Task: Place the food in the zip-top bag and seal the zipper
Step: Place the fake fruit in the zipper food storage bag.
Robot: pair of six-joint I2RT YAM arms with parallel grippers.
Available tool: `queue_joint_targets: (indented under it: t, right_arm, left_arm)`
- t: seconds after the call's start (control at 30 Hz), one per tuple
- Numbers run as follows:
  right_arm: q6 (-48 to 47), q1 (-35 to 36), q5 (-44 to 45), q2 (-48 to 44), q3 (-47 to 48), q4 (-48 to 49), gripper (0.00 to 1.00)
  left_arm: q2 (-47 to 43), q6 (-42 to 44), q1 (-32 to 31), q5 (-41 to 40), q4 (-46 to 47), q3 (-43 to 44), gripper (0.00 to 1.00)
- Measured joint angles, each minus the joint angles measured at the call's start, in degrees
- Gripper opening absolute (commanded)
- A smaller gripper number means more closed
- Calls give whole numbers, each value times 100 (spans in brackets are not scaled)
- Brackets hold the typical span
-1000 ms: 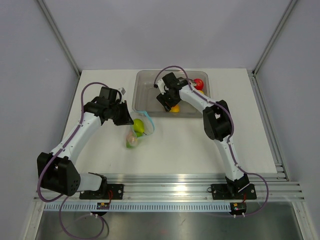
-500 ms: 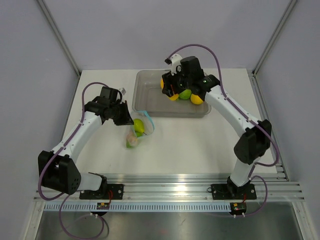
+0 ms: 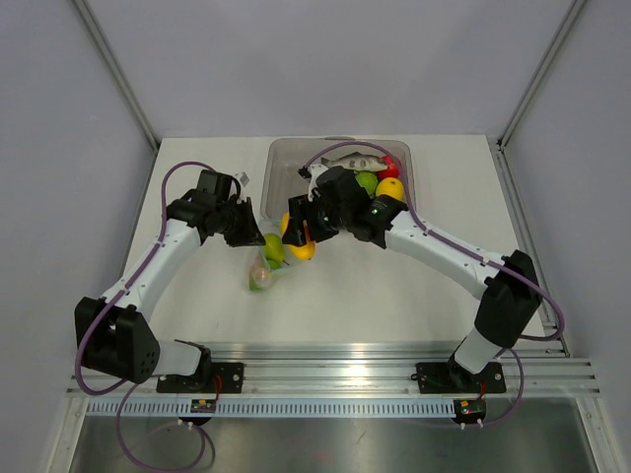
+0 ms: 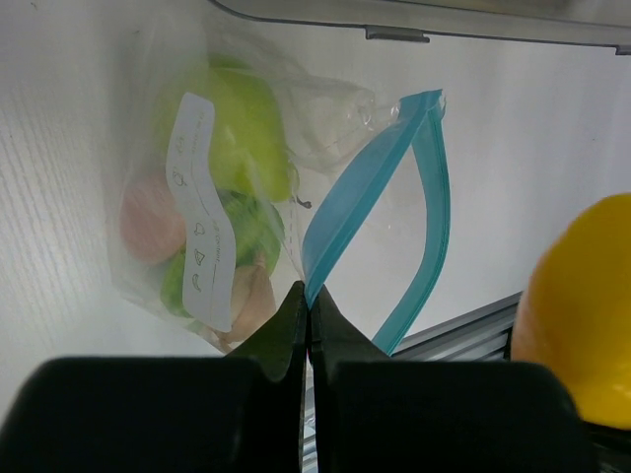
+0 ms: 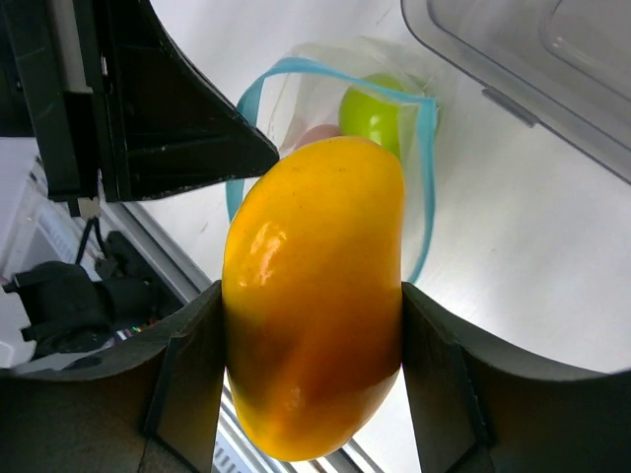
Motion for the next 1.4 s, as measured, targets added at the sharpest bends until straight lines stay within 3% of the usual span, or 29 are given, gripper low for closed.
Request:
queue_joint_targets:
  t: [0.27,0.53,0.63,0.7,0.77,0.97,1.07,1.1,1.23,1.3,1.4]
  right_arm:
    - [1027,101,57,269,-164,693,46]
    - [1421,201,44,846,-153,1014,51]
    - [1475,227,48,997,-131,1021,66]
    - [1504,236,59,1062,-109,1012,93]
    - [1510,236,59,1075,-107,1001,99]
    - [1467,269,66,1064,-98,1005,99]
    - [1429,280,120,977,-116,1001,91]
    - [1414,284,179,896,-155,1003,85]
    - [1283,289,509,326,-501,992,44]
    - [1287,289,721,50,-688,988,45]
    - [1257,289,1040,-127,-815,955,59]
  left_arm:
    - [-2,-2,0,68,24,0,0]
    - [-11,-4,0,136,28,0,0]
    - [-20,-7,0,160,31,0,0]
    - [-48,-7,0,162,22,-2,0]
    - [-76,-7,2,168,31,-2,0]
    - [-114,-7,0,170,72,-13,0]
    - [-114,-7,0,175,72,-26,0]
    - [-114,-7,0,177,74,-33,0]
    - [-114,-7,0,181,76,-48,0]
    - [-114,-7,0,181,79,-48,0]
    - [-114,-9,0,184,90,-55,0]
